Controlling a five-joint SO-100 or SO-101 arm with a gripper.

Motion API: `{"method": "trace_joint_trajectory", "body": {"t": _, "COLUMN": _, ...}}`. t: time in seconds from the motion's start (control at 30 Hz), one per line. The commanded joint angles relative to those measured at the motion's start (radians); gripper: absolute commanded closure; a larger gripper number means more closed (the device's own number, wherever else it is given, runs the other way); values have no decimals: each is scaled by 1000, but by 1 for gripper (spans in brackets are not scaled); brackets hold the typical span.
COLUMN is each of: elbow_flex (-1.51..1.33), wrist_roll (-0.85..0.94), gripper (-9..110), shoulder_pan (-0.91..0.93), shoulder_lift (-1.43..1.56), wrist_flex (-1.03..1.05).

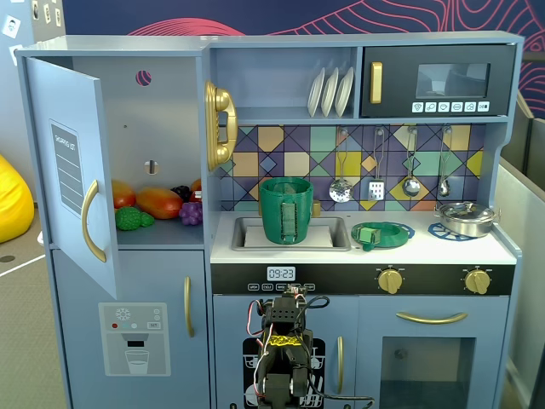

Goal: Pick up the lid from the counter and put it on the green recipient

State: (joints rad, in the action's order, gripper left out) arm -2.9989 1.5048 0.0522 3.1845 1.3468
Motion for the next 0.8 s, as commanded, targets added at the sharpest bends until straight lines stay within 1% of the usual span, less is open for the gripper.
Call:
{"method": "trace_joint_trajectory", "body": {"t": 0.0, "elbow_flex": 2, "wrist_roll": 20, "gripper": 101, "shoulder_pan": 12, "shoulder_lift": -5, "wrist_flex": 186}}
{"method": "trace_joint_trajectory", "body": {"t": 0.3, "elbow_flex": 2, "wrist_roll": 41, "gripper": 101, "shoulder_pan": 15, "shoulder_lift": -5, "wrist_flex": 186}}
{"method": "trace_joint_trajectory", "body": {"t": 0.37, "elbow_flex": 3, "wrist_roll": 40, "gripper": 101, "shoulder_pan": 34, "shoulder_lift": -6, "wrist_flex": 137}}
{"method": "trace_joint_trajectory", "body": {"t": 0.43, "elbow_flex": 32, "wrist_roll": 61, "gripper": 101, "shoulder_pan": 84, "shoulder_lift": -8, "wrist_flex": 35}}
{"method": "trace_joint_trajectory", "body": {"t": 0.5, "elbow_flex": 94, "wrist_roll": 78, "gripper": 101, "shoulder_pan": 156, "shoulder_lift": -69, "wrist_flex": -156}}
{"method": "trace_joint_trajectory", "body": {"t": 0.6, "elbow_flex": 241, "wrist_roll": 249, "gripper": 101, "shoulder_pan": 249, "shoulder_lift": -189, "wrist_flex": -439}}
{"method": "trace_joint_trajectory", "body": {"t": 0.67, "elbow_flex": 354, "wrist_roll": 313, "gripper": 101, "shoulder_pan": 275, "shoulder_lift": -252, "wrist_flex": -558}}
{"method": "trace_joint_trajectory", "body": {"t": 0.7, "elbow_flex": 408, "wrist_roll": 321, "gripper": 99, "shoulder_pan": 288, "shoulder_lift": -281, "wrist_flex": -609}}
{"method": "trace_joint_trajectory", "body": {"t": 0.77, "elbow_flex": 495, "wrist_roll": 265, "gripper": 92, "shoulder_pan": 311, "shoulder_lift": -311, "wrist_flex": -687}}
